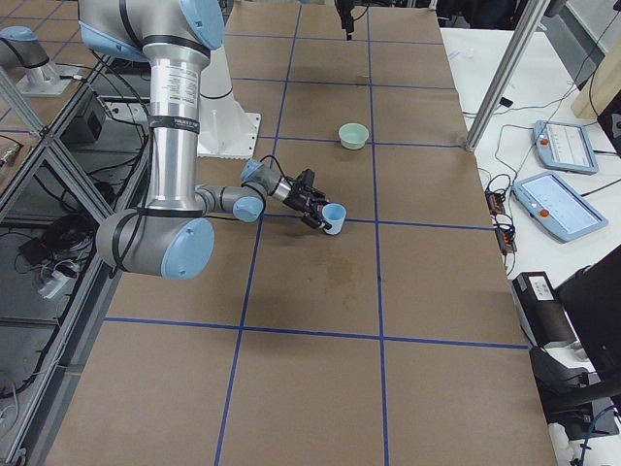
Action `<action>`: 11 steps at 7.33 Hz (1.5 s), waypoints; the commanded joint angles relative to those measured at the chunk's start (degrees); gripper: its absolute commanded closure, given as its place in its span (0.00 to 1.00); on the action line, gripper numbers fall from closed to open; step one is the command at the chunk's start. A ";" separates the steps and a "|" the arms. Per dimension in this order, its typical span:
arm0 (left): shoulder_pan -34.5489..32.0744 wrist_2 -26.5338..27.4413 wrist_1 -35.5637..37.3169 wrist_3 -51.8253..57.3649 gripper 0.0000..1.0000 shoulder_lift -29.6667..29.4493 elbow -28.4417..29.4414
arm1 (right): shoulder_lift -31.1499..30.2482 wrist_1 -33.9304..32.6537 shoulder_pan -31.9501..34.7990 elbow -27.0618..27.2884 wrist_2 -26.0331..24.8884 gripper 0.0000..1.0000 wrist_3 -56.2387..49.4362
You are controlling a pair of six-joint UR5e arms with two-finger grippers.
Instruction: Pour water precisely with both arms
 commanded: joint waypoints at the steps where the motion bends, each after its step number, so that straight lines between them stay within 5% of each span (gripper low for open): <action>1: -0.05 0.00 0.00 0.00 0.00 0.00 -0.04 | 0.18 0.07 0.20 -0.19 0.01 0.01 -0.06; 9: 0.04 -0.09 0.00 -0.09 0.00 -0.09 0.05 | 0.44 8.60 1.08 -4.85 -0.08 0.01 -4.63; 10: 0.04 -0.09 0.00 -0.09 0.00 -0.09 -0.04 | 0.53 8.60 1.17 -4.85 0.01 0.12 -4.63; 11: 0.04 -0.09 0.00 -0.09 0.00 -0.09 -0.04 | 0.62 8.60 1.26 -4.76 -0.08 0.41 -4.63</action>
